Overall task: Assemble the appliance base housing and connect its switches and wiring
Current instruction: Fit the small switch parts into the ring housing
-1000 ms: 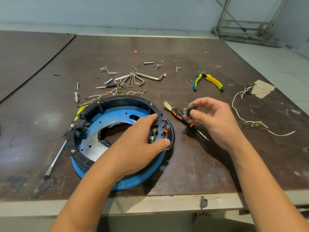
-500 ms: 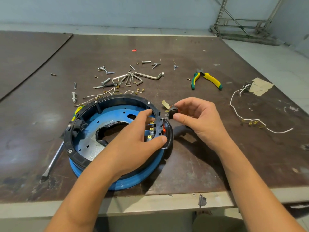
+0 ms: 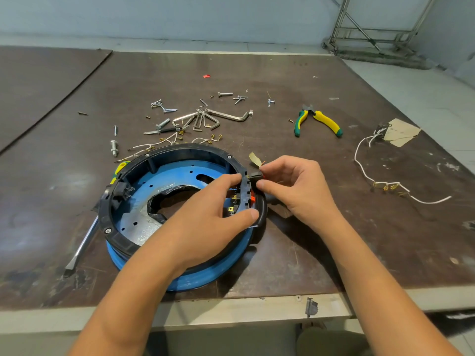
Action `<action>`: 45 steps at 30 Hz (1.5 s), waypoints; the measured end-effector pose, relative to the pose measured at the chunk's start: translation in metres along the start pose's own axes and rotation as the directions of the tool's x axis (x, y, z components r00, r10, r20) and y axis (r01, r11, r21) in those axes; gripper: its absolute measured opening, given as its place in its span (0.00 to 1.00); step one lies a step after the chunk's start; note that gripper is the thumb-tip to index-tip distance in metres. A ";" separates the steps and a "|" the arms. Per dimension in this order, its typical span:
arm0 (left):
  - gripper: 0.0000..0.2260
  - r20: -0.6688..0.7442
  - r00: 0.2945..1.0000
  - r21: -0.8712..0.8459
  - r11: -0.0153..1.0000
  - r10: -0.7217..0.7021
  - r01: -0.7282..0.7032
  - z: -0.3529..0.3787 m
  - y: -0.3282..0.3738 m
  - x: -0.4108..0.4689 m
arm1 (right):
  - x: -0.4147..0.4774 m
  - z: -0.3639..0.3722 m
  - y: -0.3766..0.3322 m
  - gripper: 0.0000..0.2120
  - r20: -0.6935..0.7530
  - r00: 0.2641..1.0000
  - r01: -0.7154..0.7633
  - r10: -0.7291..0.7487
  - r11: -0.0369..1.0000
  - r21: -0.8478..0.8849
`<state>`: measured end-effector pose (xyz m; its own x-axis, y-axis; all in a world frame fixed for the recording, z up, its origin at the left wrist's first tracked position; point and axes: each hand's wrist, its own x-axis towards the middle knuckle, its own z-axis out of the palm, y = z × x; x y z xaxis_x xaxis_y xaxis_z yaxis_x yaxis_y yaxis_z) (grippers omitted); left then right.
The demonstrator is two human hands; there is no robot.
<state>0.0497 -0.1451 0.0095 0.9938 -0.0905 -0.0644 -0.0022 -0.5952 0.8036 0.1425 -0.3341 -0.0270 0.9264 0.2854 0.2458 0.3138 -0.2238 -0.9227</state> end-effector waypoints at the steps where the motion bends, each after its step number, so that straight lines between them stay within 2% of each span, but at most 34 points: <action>1: 0.30 -0.006 1.000 0.009 1.000 0.006 -0.005 0.000 0.000 0.000 | 0.000 0.001 -0.001 0.11 0.008 1.000 0.000 0.000 1.000 -0.010; 9: 0.28 -0.032 0.999 0.028 0.999 0.019 -0.018 0.001 -0.001 0.001 | -0.002 0.011 -0.002 0.07 -0.062 0.998 0.001 -0.003 0.999 -0.036; 16: 0.27 -0.044 0.999 -0.008 1.000 0.009 -0.009 0.001 -0.003 0.002 | 0.000 0.005 -0.005 0.07 0.030 0.999 0.025 -0.024 0.998 -0.054; 27: 0.27 -0.049 0.998 -0.130 0.991 -0.050 0.043 0.001 -0.001 0.003 | -0.003 0.008 -0.012 0.06 0.032 0.999 -0.005 0.009 0.993 -0.118; 45: 0.28 -0.077 0.996 -0.094 0.994 -0.055 0.047 0.002 -0.002 0.004 | -0.005 0.006 -0.019 0.11 0.101 0.993 -0.047 0.054 0.996 -0.075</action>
<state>0.0534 -0.1459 0.0061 0.9980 0.0038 -0.0626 0.0554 -0.5212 0.8516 0.1307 -0.3258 -0.0130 0.9163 0.3654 0.1641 0.2848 -0.3062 -0.9084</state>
